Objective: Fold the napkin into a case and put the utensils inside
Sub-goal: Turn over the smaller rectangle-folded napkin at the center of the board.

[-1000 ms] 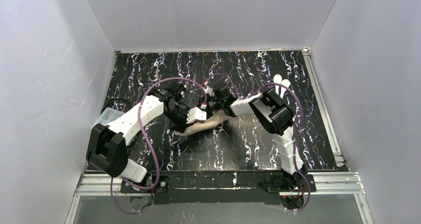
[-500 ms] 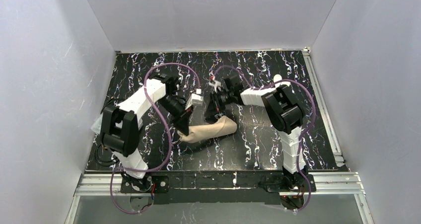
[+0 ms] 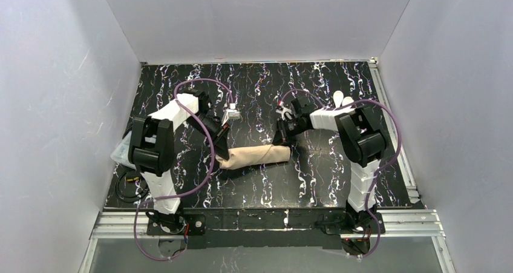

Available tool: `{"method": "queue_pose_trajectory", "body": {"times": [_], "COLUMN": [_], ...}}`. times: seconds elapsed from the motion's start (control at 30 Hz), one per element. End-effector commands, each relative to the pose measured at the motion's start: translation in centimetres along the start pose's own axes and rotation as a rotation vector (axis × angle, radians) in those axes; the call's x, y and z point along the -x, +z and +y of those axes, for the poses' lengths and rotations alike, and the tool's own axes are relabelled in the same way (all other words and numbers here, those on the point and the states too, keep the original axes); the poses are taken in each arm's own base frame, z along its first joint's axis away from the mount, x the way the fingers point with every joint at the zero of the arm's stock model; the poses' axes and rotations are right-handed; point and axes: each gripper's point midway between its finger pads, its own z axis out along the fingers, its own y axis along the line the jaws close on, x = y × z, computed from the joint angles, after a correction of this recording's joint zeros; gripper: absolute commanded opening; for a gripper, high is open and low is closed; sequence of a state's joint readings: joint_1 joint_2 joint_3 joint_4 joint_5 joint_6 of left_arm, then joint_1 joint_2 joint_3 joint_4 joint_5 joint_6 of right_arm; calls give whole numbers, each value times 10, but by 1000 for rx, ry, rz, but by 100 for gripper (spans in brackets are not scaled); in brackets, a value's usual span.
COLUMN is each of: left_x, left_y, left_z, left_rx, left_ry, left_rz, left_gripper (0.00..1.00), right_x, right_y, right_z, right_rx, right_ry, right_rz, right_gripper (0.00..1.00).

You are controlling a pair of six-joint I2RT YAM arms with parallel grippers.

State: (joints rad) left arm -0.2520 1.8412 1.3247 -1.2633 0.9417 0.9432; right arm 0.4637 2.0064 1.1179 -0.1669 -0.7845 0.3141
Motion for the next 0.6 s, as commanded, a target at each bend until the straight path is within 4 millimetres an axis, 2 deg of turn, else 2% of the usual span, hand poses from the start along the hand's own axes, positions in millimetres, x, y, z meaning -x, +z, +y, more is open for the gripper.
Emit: {"method": "queue_pose_trajectory", "body": {"times": [0.0, 0.03, 0.17, 0.3, 0.4, 0.5, 0.57], "left_x": [-1, -5, -22, -29, -29, -31, -31], "left_y": [5, 7, 18, 20, 17, 15, 13], "left_z": [15, 17, 29, 39, 48, 61, 69], "left_rx": [-19, -23, -37, -57, -54, -40, -29], "left_ry": [-114, -151, -309, -425, -470, -521, -544], "left_rz": [-12, -3, 44, 26, 8, 3, -3], "left_gripper": [0, 0, 0, 0, 0, 0, 0], "right_x": [26, 36, 66, 84, 87, 68, 53], "right_y": [-41, -52, -84, -103, -93, -68, -50], "right_z": [-43, -47, -38, -12, 38, 93, 117], "right_rx": [-340, -408, -518, -487, -218, 155, 301], "right_ry": [31, 17, -39, -100, -188, -213, -241], "right_rz": [-94, -139, -289, -402, -445, -390, -339], "right_gripper": [14, 16, 17, 17, 15, 15, 15]}}
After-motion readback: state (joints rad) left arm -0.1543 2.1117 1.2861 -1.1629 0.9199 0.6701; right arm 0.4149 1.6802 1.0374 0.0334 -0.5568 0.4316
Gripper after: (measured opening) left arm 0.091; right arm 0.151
